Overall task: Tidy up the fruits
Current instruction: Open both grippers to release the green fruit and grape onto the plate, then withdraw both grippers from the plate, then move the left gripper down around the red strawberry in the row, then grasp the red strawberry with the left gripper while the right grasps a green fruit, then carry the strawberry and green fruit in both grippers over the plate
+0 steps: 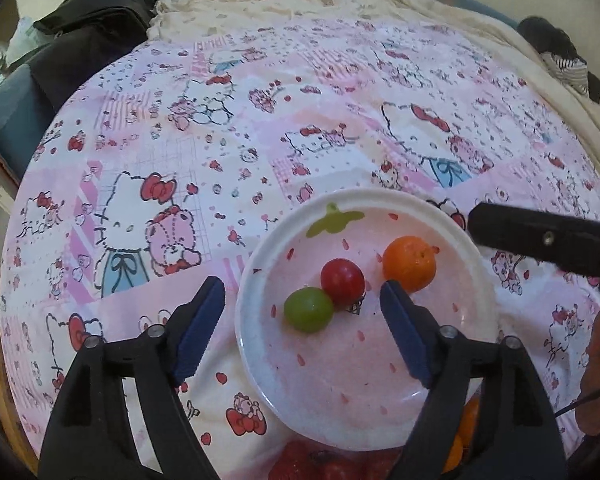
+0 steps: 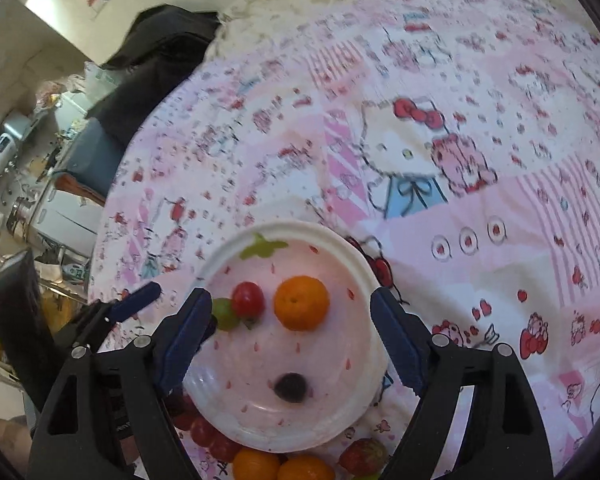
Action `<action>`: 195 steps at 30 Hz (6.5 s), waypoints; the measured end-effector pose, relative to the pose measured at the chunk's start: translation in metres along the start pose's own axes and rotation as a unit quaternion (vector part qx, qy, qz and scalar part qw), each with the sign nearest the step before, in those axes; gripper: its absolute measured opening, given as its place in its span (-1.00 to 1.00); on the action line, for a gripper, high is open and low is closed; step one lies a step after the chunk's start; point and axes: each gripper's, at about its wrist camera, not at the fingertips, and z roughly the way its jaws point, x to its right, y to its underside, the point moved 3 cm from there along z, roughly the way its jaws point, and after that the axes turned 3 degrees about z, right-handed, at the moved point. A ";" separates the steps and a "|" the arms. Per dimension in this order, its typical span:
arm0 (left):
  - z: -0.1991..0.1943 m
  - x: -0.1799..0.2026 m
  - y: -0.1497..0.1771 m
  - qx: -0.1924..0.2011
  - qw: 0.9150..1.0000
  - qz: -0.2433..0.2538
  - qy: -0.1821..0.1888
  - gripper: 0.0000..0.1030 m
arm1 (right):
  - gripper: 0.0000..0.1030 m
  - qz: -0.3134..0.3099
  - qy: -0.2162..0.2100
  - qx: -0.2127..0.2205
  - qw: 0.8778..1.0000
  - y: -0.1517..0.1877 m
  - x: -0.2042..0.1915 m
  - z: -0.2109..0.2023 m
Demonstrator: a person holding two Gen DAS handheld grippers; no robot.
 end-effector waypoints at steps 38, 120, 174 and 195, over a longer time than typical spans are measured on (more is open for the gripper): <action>-0.152 -0.044 0.057 0.089 0.994 -0.070 -0.006 0.50 | 0.87 -0.014 0.063 0.122 0.990 0.080 -0.012 -0.151; -0.033 -0.028 0.127 -0.150 0.987 -0.056 0.005 -0.44 | 0.11 0.131 0.093 -0.109 0.981 0.125 0.057 -0.030; -0.038 -0.004 0.001 0.011 0.999 0.013 -0.028 -0.45 | -0.40 0.050 -0.047 -0.020 0.997 0.021 0.013 -0.021; 0.013 0.006 0.022 -0.037 0.998 0.040 -0.028 -0.45 | -0.39 0.042 0.021 -0.094 0.994 0.039 0.025 0.029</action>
